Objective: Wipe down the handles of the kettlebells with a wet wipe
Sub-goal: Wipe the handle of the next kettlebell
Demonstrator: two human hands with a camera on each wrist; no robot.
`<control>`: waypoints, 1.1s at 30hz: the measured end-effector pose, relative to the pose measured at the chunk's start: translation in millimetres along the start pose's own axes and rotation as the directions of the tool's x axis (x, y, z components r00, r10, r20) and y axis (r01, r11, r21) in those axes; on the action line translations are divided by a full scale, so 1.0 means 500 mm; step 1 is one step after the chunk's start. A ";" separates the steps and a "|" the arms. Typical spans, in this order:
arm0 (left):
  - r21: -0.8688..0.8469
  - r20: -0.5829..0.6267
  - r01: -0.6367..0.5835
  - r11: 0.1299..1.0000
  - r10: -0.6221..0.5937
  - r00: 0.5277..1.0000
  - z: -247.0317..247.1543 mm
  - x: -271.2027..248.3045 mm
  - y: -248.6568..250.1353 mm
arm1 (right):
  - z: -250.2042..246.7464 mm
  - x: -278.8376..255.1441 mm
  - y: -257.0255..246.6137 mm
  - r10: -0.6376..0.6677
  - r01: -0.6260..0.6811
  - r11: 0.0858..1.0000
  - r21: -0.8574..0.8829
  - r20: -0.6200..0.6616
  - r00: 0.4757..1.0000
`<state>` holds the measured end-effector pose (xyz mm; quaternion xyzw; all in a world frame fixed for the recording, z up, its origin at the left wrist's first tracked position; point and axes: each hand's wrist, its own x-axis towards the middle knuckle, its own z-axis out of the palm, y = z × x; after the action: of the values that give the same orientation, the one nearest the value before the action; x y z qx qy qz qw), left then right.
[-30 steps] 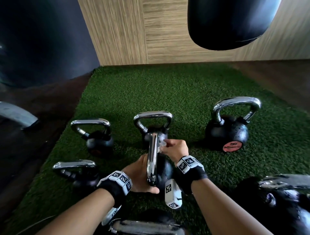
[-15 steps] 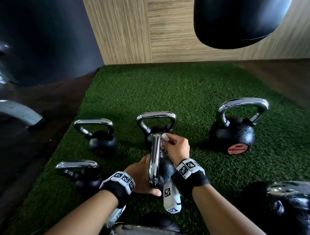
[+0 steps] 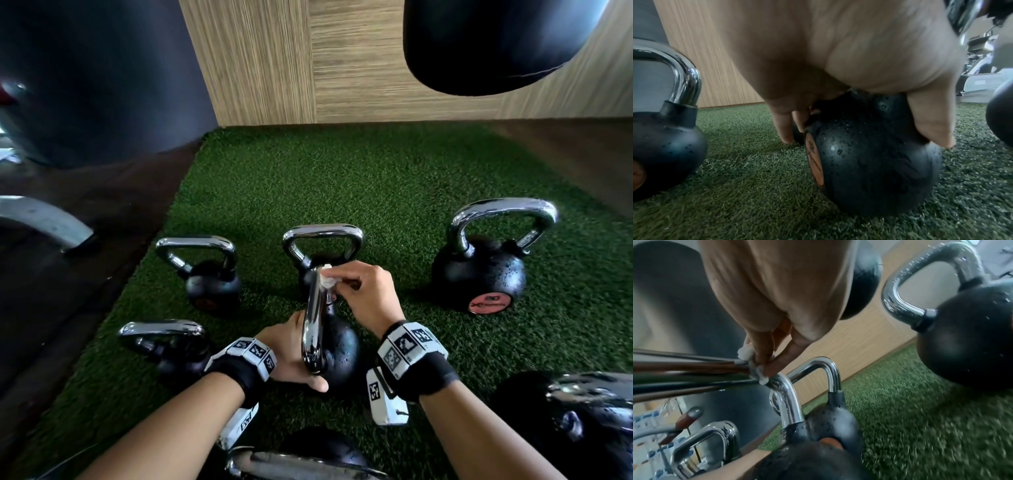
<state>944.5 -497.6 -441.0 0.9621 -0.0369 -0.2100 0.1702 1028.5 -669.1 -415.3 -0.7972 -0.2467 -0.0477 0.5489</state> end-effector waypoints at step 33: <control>0.105 0.010 0.030 0.994 -0.031 0.999 0.015 0.024 -0.015 | -0.004 -0.135 0.027 0.204 -0.284 0.950 0.133 0.425 0.882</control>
<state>952.3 -494.3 -454.5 0.9689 -0.0343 -0.2160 0.1159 976.1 -697.6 -449.2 -0.7578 -0.2560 0.2128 0.5613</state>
